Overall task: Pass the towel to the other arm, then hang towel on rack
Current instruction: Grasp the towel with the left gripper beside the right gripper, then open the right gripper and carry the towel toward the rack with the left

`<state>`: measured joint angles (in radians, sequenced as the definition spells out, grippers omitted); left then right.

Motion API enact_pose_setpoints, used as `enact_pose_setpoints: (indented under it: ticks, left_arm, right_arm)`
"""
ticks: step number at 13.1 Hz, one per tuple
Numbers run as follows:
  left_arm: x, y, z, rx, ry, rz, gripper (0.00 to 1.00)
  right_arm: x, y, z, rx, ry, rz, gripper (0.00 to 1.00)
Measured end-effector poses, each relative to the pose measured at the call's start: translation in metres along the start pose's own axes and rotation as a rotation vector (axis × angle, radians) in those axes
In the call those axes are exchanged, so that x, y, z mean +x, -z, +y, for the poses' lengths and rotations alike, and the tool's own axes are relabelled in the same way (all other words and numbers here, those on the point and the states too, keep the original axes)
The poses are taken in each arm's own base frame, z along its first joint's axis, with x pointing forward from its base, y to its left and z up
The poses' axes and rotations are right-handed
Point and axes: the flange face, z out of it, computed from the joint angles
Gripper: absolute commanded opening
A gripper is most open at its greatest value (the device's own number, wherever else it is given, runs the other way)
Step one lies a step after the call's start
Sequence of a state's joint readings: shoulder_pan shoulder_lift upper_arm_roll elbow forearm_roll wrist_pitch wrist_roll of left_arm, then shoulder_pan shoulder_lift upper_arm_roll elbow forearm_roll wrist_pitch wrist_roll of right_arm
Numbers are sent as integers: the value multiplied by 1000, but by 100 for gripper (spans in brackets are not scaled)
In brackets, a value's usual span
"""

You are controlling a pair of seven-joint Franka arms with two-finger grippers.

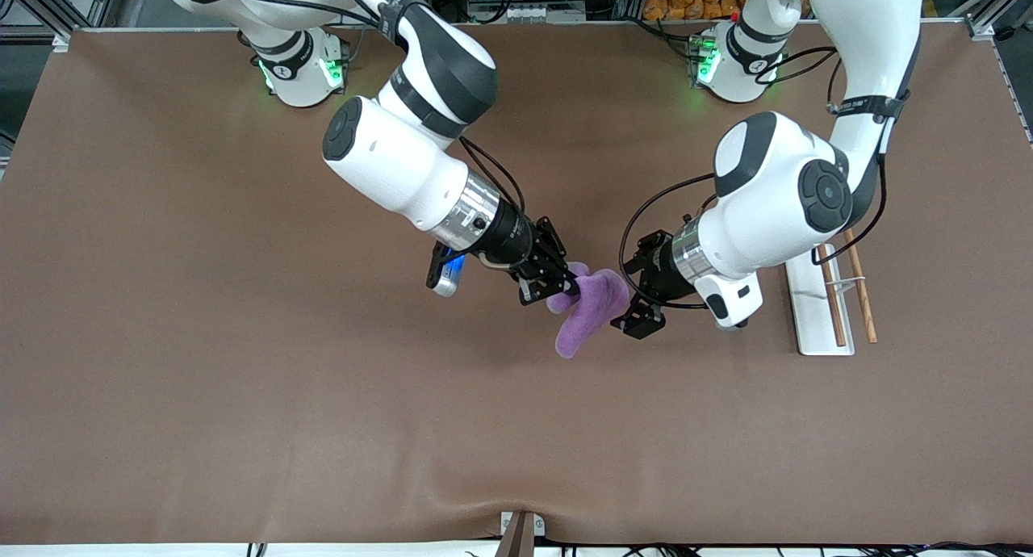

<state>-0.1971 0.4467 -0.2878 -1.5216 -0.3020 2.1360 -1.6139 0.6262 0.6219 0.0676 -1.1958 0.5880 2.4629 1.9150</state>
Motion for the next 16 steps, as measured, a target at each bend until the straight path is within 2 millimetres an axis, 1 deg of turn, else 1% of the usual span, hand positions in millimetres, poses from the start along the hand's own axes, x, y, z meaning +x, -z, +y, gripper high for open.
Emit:
enact_pose_setpoints:
  ticks: [2, 6, 8, 10, 11, 12, 13, 16]
  left_arm:
    - [4, -8, 0, 12, 6, 0, 98]
    - [10, -22, 0, 32, 14, -1, 80]
    - [12, -26, 0, 38, 17, -1, 62]
    - [13, -28, 0, 42, 17, -1, 46]
    - [14, -28, 0, 41, 18, -1, 35]
    - [15, -28, 1, 41, 19, -1, 20]
    - [17, -28, 1, 40, 17, 0, 1]
    - [20, -26, 2, 37, 4, 0, 0]
  right_arm:
    - [0, 0, 0, 0, 0, 0, 0]
    - [0, 0, 0, 1, 0, 0, 0]
    - [0, 0, 0, 1, 0, 0, 0]
    - [0, 0, 0, 1, 0, 0, 0]
    - [0, 0, 0, 1, 0, 0, 0]
    - [0, 0, 0, 1, 0, 0, 0]
    - [0, 0, 0, 1, 0, 0, 0]
    - [0, 0, 0, 1, 0, 0, 0]
